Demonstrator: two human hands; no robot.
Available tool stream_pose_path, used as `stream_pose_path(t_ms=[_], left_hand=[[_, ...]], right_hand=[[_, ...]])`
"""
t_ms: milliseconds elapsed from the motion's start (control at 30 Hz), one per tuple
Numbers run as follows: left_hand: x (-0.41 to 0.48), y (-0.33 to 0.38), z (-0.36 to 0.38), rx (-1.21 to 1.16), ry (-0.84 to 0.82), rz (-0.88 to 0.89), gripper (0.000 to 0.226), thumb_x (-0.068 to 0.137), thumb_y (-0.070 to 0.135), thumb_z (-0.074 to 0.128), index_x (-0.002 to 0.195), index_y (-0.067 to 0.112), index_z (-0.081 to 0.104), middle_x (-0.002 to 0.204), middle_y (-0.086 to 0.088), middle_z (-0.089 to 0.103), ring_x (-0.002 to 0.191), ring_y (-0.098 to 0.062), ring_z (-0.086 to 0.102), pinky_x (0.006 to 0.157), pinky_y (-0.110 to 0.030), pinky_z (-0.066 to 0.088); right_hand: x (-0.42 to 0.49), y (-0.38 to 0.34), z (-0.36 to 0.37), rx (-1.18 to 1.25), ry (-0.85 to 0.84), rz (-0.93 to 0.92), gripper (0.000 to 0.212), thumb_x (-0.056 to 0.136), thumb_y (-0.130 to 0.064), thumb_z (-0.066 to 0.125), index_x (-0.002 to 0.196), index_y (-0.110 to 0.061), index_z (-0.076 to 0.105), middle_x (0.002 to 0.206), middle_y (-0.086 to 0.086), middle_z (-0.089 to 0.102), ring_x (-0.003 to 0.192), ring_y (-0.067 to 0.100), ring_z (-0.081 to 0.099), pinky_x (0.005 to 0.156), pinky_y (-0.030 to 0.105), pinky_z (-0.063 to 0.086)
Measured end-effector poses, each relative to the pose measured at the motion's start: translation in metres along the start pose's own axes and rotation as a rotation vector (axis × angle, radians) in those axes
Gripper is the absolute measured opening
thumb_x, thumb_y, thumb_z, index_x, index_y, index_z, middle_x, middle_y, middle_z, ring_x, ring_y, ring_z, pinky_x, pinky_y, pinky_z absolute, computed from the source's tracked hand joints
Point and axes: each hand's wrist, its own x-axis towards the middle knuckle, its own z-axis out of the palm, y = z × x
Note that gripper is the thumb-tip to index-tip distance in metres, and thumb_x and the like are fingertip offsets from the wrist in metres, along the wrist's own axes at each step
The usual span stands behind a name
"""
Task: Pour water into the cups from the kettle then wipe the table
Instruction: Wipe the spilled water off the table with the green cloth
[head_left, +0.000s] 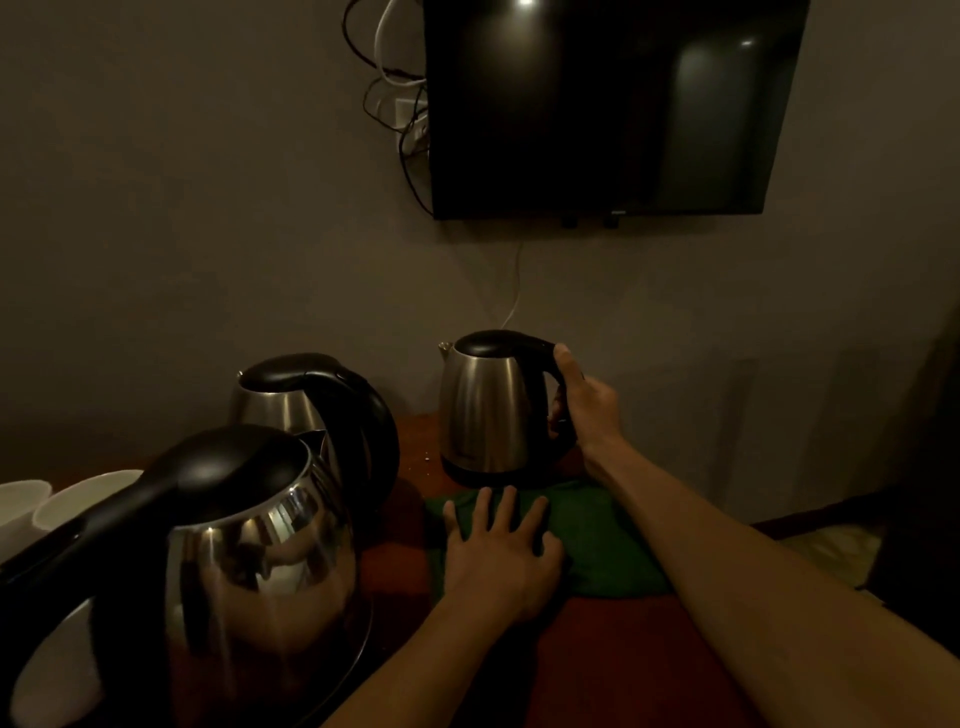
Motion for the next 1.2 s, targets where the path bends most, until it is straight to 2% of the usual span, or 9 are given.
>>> stream_pose_path(t_ms=[133, 233, 467, 667, 933, 1100, 1200], left_hand=[[0.002, 0.0, 0.0, 0.016, 0.001, -0.004, 0.061, 0.1, 0.057, 0.011, 0.158, 0.045, -0.001, 0.168, 0.004, -0.013, 0.152, -0.021, -0.023, 0.116, -0.06, -0.022], [0.001, 0.001, 0.002, 0.0, 0.014, -0.002, 0.061, 0.1, 0.056, 0.013, 0.158, 0.044, 0.001, 0.168, 0.004, -0.012, 0.153, -0.022, -0.022, 0.116, -0.06, -0.022], [0.002, 0.003, 0.0, 0.011, -0.01, -0.019, 0.061, 0.1, 0.056, 0.013, 0.158, 0.044, 0.001, 0.169, 0.003, -0.011, 0.153, -0.022, -0.021, 0.116, -0.059, -0.022], [0.002, 0.004, -0.003, 0.014, -0.064, -0.004, 0.062, 0.1, 0.054, 0.012, 0.159, 0.04, -0.003, 0.168, 0.0, -0.013, 0.152, -0.027, -0.022, 0.115, -0.061, -0.023], [0.002, 0.007, -0.012, -0.014, -0.146, -0.035, 0.062, 0.101, 0.054, 0.014, 0.159, 0.039, -0.002, 0.168, -0.001, -0.014, 0.153, -0.028, -0.021, 0.115, -0.061, -0.022], [-0.01, 0.009, -0.013, -0.055, -0.076, -0.043, 0.06, 0.103, 0.053, 0.019, 0.16, 0.038, 0.01, 0.17, 0.0, -0.004, 0.155, -0.027, -0.008, 0.12, -0.059, -0.014], [-0.023, 0.015, -0.019, -0.088, -0.091, -0.047, 0.058, 0.105, 0.053, 0.018, 0.159, 0.035, 0.017, 0.17, 0.001, -0.001, 0.156, -0.025, -0.006, 0.121, -0.06, -0.01]], right_hand=[[0.005, -0.007, 0.006, 0.082, -0.01, 0.023, 0.055, 0.075, -0.067, 0.071, 0.058, -0.018, 0.054, 0.048, 0.0, 0.049, 0.042, 0.017, 0.044, 0.047, 0.029, 0.038], [0.006, -0.001, 0.011, 0.129, 0.056, 0.019, 0.054, 0.076, -0.063, 0.073, 0.055, -0.019, 0.051, 0.045, -0.004, 0.045, 0.037, 0.012, 0.038, 0.043, 0.025, 0.032], [0.005, -0.009, 0.021, 0.2, 0.229, -0.039, 0.057, 0.061, -0.072, 0.077, 0.053, -0.02, 0.056, 0.048, -0.004, 0.053, 0.046, 0.016, 0.048, 0.047, 0.03, 0.038], [0.0, -0.058, 0.028, 0.193, 0.191, -0.148, 0.054, 0.071, -0.065, 0.076, 0.057, -0.018, 0.055, 0.049, -0.004, 0.049, 0.043, 0.011, 0.044, 0.044, 0.025, 0.038], [-0.041, -0.089, 0.036, 0.169, 0.17, -0.174, 0.056, 0.071, -0.067, 0.075, 0.055, -0.017, 0.053, 0.045, -0.007, 0.048, 0.041, 0.01, 0.044, 0.047, 0.028, 0.038], [-0.082, -0.109, 0.022, 0.163, 0.206, -0.167, 0.06, 0.069, -0.069, 0.075, 0.05, -0.02, 0.046, 0.045, -0.006, 0.044, 0.043, 0.011, 0.042, 0.051, 0.031, 0.037], [-0.107, -0.119, 0.011, 0.134, 0.221, -0.179, 0.062, 0.068, -0.07, 0.075, 0.047, -0.021, 0.045, 0.042, -0.008, 0.043, 0.043, 0.01, 0.041, 0.052, 0.031, 0.036]])
